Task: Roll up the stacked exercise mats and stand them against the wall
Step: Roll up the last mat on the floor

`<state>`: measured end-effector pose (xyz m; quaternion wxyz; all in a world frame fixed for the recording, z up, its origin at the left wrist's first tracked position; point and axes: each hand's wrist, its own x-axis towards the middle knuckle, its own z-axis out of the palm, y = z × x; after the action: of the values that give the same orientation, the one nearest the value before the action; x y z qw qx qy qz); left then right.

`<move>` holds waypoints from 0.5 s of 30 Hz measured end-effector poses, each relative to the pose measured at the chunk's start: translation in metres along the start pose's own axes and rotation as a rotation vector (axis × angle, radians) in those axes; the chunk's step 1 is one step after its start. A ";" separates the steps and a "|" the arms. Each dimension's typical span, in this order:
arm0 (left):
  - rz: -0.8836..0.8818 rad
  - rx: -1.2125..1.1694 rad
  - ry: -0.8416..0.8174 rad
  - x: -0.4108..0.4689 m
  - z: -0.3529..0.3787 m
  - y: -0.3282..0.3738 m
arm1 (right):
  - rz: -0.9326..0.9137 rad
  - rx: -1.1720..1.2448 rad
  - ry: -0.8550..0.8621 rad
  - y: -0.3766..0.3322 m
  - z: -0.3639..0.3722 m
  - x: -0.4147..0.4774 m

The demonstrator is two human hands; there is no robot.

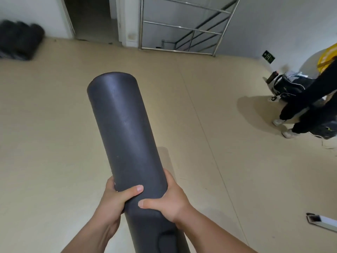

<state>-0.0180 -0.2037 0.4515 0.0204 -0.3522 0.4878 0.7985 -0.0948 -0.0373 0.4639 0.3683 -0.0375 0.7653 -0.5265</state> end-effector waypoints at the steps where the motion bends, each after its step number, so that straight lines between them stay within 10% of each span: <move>1: -0.001 0.003 0.006 -0.028 -0.009 0.031 | -0.003 0.008 -0.011 -0.034 0.013 -0.022; 15: 0.209 -0.059 0.318 -0.120 -0.185 0.293 | -0.196 0.002 -0.358 -0.309 0.201 -0.021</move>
<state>0.0624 -0.4663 0.6941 -0.1501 -0.4219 0.4952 0.7444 -0.0601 -0.3214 0.6977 0.4454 -0.2044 0.6798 -0.5457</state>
